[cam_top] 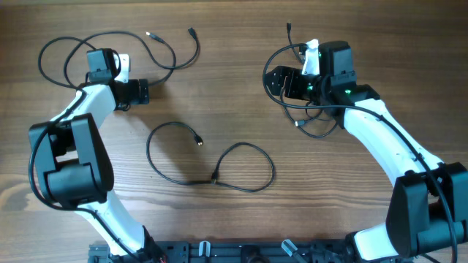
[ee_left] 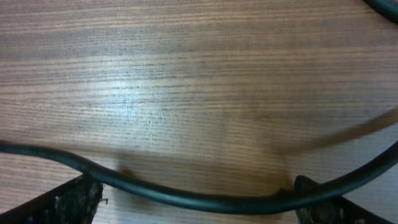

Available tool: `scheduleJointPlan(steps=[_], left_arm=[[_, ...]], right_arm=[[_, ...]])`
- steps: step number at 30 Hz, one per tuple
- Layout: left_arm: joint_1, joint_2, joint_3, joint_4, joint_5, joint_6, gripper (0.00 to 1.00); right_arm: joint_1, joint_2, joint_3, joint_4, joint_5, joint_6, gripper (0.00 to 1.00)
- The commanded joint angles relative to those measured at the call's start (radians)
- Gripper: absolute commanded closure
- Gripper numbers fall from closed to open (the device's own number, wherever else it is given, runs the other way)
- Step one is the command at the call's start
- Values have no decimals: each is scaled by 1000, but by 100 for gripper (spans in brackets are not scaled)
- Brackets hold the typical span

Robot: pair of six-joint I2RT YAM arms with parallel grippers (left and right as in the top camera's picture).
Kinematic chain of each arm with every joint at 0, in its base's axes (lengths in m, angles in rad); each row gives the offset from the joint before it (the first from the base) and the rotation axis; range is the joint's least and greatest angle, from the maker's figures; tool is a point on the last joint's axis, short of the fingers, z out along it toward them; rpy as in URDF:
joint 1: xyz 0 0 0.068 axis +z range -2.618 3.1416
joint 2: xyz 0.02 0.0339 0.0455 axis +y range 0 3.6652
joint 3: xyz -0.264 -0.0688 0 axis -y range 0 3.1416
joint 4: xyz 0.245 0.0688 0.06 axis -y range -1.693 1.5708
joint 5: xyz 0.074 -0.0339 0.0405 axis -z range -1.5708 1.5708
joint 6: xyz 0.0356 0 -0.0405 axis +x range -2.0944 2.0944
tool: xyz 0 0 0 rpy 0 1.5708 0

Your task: Untangle cables

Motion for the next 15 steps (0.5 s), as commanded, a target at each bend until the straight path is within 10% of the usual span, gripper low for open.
scheduleJointPlan(steps=[1,15], left_arm=[[2,49,0,87,-6,23,0],[15,145,0,544,-6,23,0]], right_arm=[[3,-14,-2,-2,10,5,2],[3,-14,-2,-18,10,3,1]])
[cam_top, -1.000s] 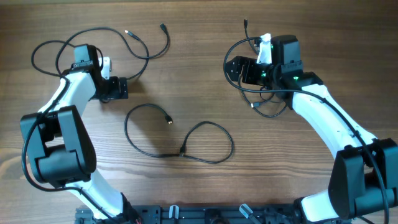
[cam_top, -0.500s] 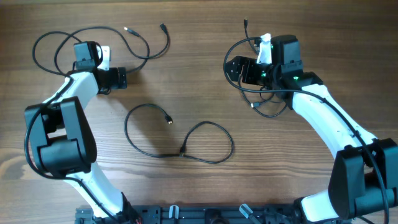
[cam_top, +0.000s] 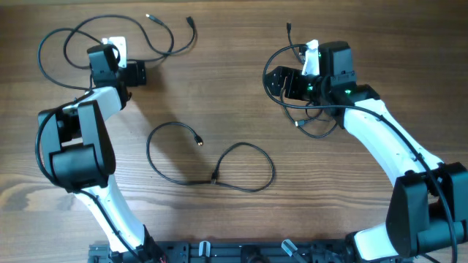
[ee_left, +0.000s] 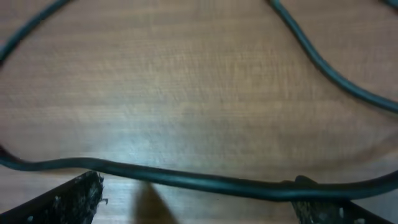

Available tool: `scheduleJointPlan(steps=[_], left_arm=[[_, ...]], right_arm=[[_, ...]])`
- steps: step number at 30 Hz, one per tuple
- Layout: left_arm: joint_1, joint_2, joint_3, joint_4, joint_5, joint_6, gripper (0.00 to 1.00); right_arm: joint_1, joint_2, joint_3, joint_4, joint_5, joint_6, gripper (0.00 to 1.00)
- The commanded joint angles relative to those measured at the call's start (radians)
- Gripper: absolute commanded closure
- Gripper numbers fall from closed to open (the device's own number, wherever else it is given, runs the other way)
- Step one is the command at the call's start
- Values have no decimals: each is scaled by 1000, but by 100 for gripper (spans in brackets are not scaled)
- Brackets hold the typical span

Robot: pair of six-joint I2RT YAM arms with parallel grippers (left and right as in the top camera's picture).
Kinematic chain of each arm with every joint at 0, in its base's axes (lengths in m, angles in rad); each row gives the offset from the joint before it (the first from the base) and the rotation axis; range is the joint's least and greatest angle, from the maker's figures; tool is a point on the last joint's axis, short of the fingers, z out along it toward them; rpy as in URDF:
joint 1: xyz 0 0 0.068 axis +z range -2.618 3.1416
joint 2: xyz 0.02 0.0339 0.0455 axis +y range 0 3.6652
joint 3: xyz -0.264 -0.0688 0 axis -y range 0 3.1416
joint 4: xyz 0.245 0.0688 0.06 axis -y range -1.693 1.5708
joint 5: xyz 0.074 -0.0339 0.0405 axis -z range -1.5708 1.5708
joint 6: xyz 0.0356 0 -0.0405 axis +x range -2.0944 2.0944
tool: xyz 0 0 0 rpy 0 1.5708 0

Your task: Untangle cables

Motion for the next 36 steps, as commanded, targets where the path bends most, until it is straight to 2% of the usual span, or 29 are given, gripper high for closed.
scheduleJointPlan(steps=[1,4,7,11,16,19,26,32,36], left_arm=[[15,15,2,35,-6,8,0],[18,13,1,5,-6,-3,0],[8,-23,2,-98,2,-47,0],[-13,-123,2,-303,24,-44,0],[-32,-345,2,-646,79,-44,0],[-34,-465,2,-808,159,-44,0],[-58,-630,1,-1169,238,-44,0],[-155,-619,1,-1234,234,-54,0],[-208,-615,1,-1250,165,-207,0]], right_arm=[[3,-14,-2,-10,10,3,1],[3,-14,-2,-17,10,3,1],[3,-14,-2,-12,11,3,1],[3,-14,-2,-8,23,2,1],[3,-14,-2,3,23,2,1],[3,-14,-2,21,23,2,1],[1,-14,-2,52,21,7,2],[1,-14,-2,93,21,32,0],[1,-14,-2,129,21,30,0]])
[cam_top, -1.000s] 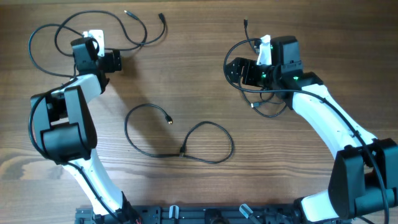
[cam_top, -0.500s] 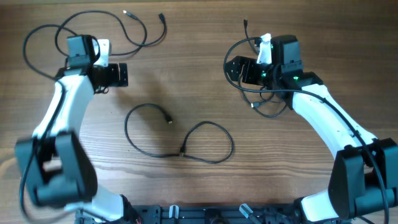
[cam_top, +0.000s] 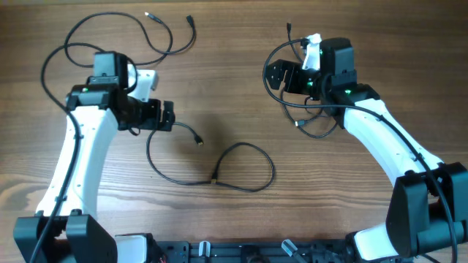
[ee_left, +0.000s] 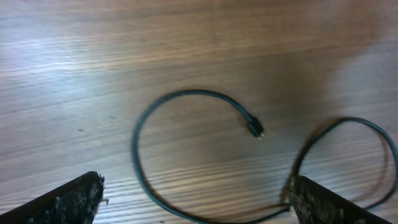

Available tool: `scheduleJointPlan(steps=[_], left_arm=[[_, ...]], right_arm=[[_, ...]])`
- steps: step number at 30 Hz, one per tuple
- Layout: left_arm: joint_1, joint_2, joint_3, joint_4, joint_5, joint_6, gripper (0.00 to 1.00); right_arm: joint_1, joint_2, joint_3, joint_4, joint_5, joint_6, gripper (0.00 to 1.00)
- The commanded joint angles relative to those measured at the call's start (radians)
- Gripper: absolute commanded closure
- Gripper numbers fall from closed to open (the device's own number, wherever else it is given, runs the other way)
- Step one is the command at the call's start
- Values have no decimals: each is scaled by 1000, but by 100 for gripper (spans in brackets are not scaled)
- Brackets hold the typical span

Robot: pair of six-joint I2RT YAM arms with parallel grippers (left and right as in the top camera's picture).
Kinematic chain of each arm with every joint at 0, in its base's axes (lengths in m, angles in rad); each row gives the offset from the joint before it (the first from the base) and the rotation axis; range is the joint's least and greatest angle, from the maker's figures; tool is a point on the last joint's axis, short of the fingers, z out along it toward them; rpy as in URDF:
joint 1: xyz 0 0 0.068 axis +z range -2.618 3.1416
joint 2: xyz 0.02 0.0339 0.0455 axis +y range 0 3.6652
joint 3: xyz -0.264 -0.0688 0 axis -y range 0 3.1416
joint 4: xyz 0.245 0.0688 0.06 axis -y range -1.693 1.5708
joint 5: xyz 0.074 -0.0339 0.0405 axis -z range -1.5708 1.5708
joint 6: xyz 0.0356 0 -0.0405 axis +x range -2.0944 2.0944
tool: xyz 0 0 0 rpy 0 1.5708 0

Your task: Untangle cables

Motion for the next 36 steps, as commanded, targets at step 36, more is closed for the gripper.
scheduleJointPlan(steps=[36], left_arm=[[-24,18,-412,298,-346,-151,4]], right_arm=[[2,-14,-2,18,-6,11,0]])
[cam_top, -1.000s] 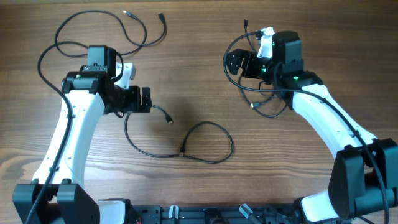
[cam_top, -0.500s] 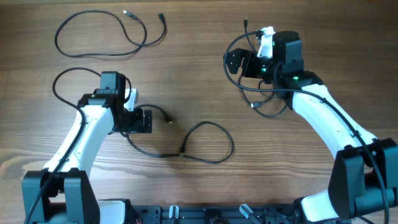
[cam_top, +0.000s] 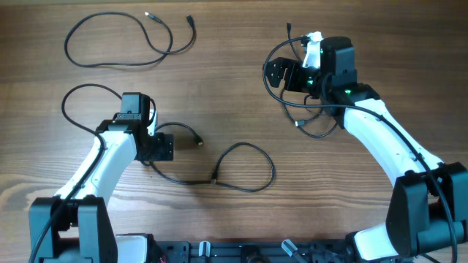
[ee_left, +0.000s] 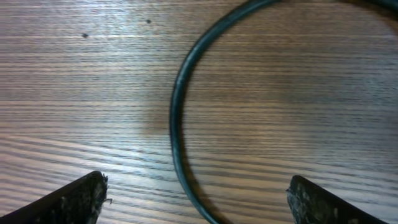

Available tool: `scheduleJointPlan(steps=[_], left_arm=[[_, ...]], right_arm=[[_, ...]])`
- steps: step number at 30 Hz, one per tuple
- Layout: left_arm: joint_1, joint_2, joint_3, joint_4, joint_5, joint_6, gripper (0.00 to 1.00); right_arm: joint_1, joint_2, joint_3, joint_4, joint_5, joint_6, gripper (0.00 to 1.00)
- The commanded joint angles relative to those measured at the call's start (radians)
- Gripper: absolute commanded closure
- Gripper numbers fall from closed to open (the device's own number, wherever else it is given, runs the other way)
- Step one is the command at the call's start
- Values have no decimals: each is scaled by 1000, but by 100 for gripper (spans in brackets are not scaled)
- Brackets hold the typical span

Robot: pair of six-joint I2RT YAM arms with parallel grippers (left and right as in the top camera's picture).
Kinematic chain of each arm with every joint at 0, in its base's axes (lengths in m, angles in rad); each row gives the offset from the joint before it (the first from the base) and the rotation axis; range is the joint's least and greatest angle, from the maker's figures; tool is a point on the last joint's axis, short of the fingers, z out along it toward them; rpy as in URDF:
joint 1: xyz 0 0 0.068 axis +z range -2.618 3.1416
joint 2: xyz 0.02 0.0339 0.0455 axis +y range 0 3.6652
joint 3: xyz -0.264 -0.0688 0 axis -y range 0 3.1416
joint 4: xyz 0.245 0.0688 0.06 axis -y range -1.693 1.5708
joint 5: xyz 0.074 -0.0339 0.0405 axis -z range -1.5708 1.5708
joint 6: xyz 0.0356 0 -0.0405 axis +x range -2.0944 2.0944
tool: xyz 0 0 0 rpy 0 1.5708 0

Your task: Untangle cables

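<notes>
One black cable lies alone at the far left. A second cable lies mid-table in two loops, with a plug end. My left gripper hovers low over its left loop. It is open, and the cable runs on the wood between the fingertips of the gripper. At the far right, a tangle of cable hangs round my right gripper, which appears shut on a strand.
A thin wire loop arches from the left arm. The right arm's white wrist part stands above the tangle. Bare wooden tabletop separates the three cable groups.
My left gripper has moved toward the table's near side and lower, from above the middle cable's loop to close over its left curve. The right arm has not moved.
First, my left gripper was at the far left with a cable across its fingertips. Then gripper and cable were farther back. Later the gripper was open over the middle cable, the far-left cable lying free. Now it is low over the middle cable.
</notes>
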Motion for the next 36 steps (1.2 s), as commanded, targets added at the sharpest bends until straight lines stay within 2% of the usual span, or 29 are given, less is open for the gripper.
scheduleJointPlan(steps=[1,7,15,19,20,21,26,30,36], left_arm=[[9,20,-6,4,-67,-3,4],[37,96,-6,27,-68,-2,6],[37,145,-6,76,-69,-2,16],[41,157,-6,102,-69,-2,26],[48,162,-6,111,-69,0,34],[62,168,-6,120,-68,21,45],[137,191,-6,126,-68,91,68],[207,196,-6,161,-33,121,63],[308,208,-6,257,-31,180,63]], right_arm=[[2,-14,-2,-2,-11,4,0],[2,-14,-2,-2,-21,5,0],[2,-14,-2,-3,-21,5,0],[2,-14,-2,-3,-21,5,0],[2,-14,-2,-4,-21,5,0],[2,-14,-2,-6,-21,5,0],[2,-14,-2,-10,-21,5,0],[2,-14,-2,-9,-20,6,0],[2,-14,-2,-10,-21,6,0]])
